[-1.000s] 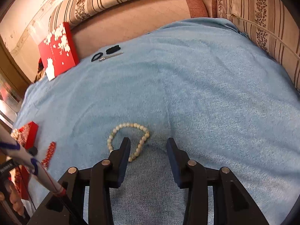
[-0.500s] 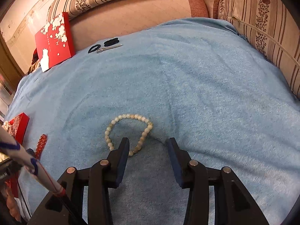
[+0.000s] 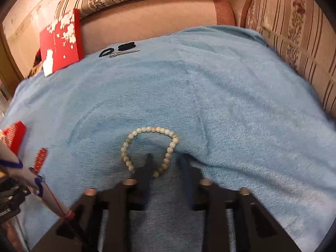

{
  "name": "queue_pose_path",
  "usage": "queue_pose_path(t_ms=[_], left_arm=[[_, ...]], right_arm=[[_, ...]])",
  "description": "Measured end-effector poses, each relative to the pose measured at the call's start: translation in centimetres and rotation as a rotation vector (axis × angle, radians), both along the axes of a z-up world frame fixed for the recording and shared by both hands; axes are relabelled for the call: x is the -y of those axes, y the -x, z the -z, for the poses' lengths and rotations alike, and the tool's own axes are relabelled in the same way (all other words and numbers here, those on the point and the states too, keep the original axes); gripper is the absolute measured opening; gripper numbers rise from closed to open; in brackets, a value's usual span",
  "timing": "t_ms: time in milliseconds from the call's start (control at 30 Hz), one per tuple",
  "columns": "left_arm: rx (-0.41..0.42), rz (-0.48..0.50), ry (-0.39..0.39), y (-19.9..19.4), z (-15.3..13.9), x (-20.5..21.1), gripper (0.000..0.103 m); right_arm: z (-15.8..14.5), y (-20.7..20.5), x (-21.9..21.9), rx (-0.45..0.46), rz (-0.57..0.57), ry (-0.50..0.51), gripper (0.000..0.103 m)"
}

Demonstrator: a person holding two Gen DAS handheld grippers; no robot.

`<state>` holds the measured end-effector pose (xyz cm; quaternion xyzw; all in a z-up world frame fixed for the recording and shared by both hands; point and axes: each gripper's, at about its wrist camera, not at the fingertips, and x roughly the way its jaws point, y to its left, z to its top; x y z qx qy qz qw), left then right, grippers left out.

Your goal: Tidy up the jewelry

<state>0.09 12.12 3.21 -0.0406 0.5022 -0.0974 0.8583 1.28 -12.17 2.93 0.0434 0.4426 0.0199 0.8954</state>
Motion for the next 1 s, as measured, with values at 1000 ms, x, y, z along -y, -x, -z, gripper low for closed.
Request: queue_pose_path(t_ms=[1000], left_arm=[[0.187,-0.059,0.172,10.9,-8.4,-1.8,0.007]], right_arm=[[-7.0,8.4,1.6,0.126,-0.028,-0.353,0.007]])
